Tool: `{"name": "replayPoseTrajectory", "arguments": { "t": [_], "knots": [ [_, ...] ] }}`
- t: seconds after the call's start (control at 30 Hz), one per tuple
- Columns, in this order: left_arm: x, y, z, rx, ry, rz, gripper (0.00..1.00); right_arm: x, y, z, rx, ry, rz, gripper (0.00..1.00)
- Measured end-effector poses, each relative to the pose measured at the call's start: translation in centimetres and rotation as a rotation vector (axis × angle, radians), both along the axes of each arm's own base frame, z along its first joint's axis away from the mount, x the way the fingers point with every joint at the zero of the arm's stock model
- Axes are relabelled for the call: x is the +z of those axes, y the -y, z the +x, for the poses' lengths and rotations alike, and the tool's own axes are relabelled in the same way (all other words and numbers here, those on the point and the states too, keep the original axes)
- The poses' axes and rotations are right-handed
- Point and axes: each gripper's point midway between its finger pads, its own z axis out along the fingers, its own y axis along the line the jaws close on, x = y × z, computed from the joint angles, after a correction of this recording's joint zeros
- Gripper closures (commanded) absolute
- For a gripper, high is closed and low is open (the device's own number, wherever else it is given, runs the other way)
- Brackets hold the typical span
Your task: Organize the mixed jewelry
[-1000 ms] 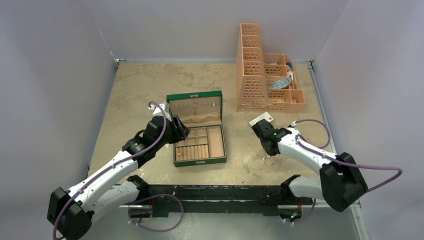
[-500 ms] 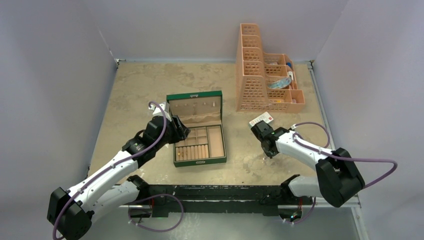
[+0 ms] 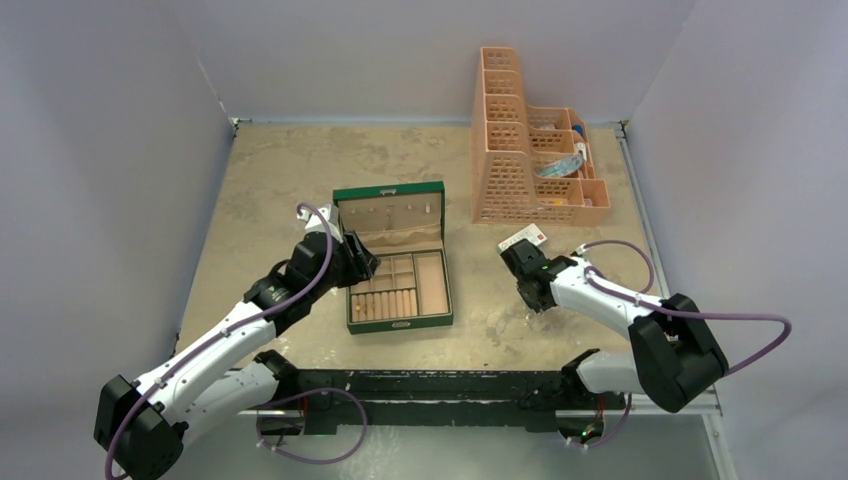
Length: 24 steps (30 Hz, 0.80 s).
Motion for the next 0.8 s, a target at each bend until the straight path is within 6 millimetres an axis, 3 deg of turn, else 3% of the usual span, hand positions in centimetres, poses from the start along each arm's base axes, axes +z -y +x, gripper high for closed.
{"name": "replayPoseTrajectory", "arguments": {
  "t": [0.17, 0.4, 0.53, 0.67, 0.8],
  "knots": [
    [-0.03, -0.01, -0.02, 0.0, -0.001, 0.001, 0.5, 0.0, -0.39, 0.42, 0.021, 0.007, 0.012, 0.76],
    [-0.03, -0.05, -0.07, 0.0, -0.002, 0.001, 0.5, -0.03, -0.33, 0.46, 0.012, -0.01, -0.001, 0.76],
    [-0.05, -0.03, -0.06, 0.0, -0.003, 0.001, 0.5, -0.14, -0.34, 0.43, 0.014, -0.032, -0.012, 0.81],
    [-0.1, -0.02, -0.05, 0.0, -0.004, 0.002, 0.5, -0.24, -0.33, 0.45, 0.027, -0.049, -0.026, 1.0],
    [-0.15, -0.02, -0.04, 0.0, -0.005, 0.004, 0.5, -0.25, -0.3, 0.64, 0.05, -0.052, -0.04, 1.0]
  ]
}}
